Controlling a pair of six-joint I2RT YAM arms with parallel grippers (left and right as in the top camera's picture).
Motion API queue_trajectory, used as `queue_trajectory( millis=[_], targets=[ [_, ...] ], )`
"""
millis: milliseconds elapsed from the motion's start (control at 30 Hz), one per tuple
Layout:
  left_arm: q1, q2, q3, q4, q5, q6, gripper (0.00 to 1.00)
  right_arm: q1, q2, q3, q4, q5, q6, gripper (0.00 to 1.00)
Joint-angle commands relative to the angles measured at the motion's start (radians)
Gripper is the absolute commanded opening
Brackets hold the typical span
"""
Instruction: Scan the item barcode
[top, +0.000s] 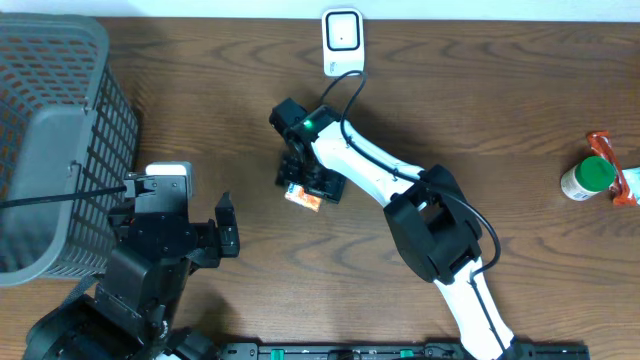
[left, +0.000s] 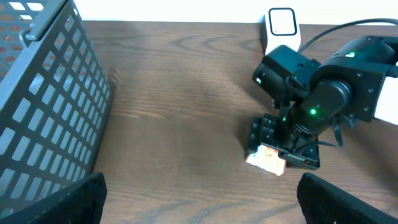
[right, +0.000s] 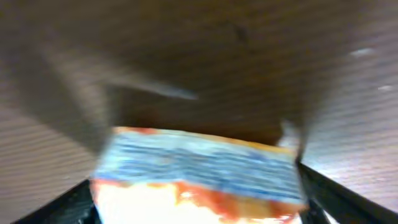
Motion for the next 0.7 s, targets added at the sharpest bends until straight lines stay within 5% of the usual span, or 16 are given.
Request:
queue_trajectory(
  millis=[0, 167, 667],
  targets=[
    [0.002, 0.0, 0.003, -0.002, -0.013, -0.005, 0.98, 0.004, 0.043, -0.008, -0.02, 0.063, 0.0, 0.7],
    [0.002, 0.0, 0.003, -0.002, -0.013, -0.005, 0.98, 0.001, 0.042, -0.007, -0.037, 0.032, -0.054, 0.53],
    [0.002, 0.0, 0.003, -0.002, -0.013, -0.005, 0.98, -0.198, 0.04, 0.051, -0.485, -0.412, -0.719, 0.5]
  ],
)
